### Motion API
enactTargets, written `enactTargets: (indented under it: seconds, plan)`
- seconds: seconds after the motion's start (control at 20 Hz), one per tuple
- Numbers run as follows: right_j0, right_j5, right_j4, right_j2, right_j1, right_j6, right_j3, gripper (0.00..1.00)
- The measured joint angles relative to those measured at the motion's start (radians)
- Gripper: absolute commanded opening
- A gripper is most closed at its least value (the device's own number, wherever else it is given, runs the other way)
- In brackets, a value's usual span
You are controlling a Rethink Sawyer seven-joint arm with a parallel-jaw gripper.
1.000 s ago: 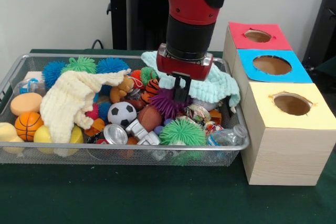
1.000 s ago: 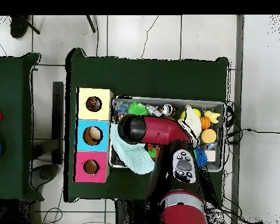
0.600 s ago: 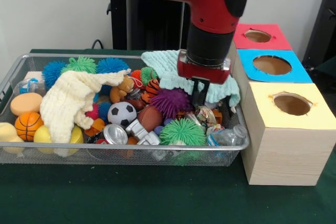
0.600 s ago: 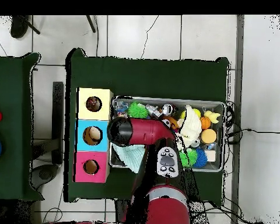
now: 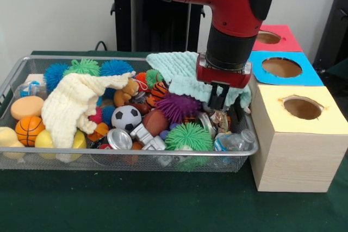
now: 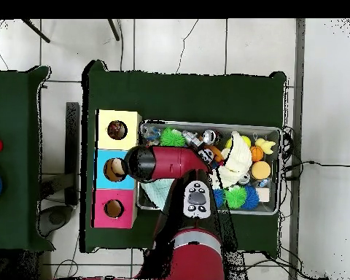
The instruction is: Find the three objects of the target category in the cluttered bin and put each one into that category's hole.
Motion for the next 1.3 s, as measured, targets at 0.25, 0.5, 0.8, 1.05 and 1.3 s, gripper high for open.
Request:
enactTargets:
  seconds: [0.25,0.5,0.8,1.05,1.3]
  plan:
    - [0.009,0.0,0.005,-0.005,0.003,0.0,-0.005,0.0]
    - [0.016,0.019,0.015,-0.007,-0.004,0.0,-0.005,0.0]
    - [0.023,0.104,0.041,-0.007,-0.035,0.0,-0.018,0.0]
    - [0.024,0.161,0.054,-0.007,-0.05,0.0,-0.048,0.0]
    - [0.024,0.17,0.065,-0.007,-0.044,0.0,-0.089,0.0]
